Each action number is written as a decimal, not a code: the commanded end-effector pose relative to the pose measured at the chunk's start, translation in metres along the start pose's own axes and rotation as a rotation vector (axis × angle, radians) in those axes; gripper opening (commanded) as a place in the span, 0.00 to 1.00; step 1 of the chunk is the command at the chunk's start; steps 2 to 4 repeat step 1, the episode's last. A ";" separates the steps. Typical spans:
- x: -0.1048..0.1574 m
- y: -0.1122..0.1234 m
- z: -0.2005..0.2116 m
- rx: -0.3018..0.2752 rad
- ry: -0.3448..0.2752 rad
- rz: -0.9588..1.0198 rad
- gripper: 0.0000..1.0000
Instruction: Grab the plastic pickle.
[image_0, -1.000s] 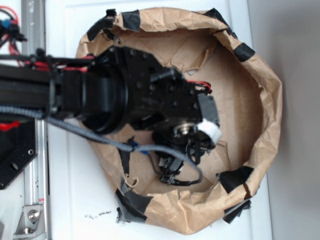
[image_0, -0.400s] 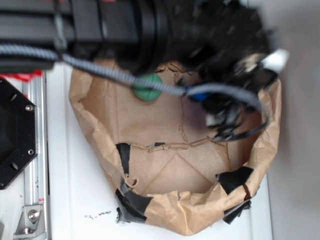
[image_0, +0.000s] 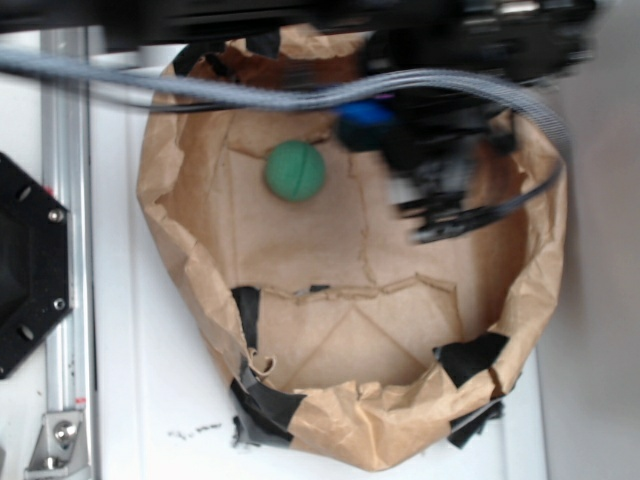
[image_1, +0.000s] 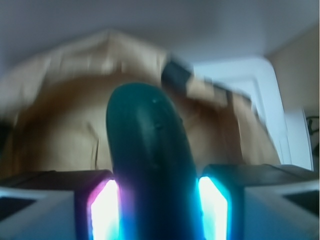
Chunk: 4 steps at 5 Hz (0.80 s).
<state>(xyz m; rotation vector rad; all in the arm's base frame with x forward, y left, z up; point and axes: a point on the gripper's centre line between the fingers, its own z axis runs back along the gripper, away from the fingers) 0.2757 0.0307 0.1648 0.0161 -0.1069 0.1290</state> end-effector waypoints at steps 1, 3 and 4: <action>-0.011 -0.001 0.015 0.013 -0.092 -0.007 0.00; -0.011 -0.001 0.015 0.013 -0.092 -0.007 0.00; -0.011 -0.001 0.015 0.013 -0.092 -0.007 0.00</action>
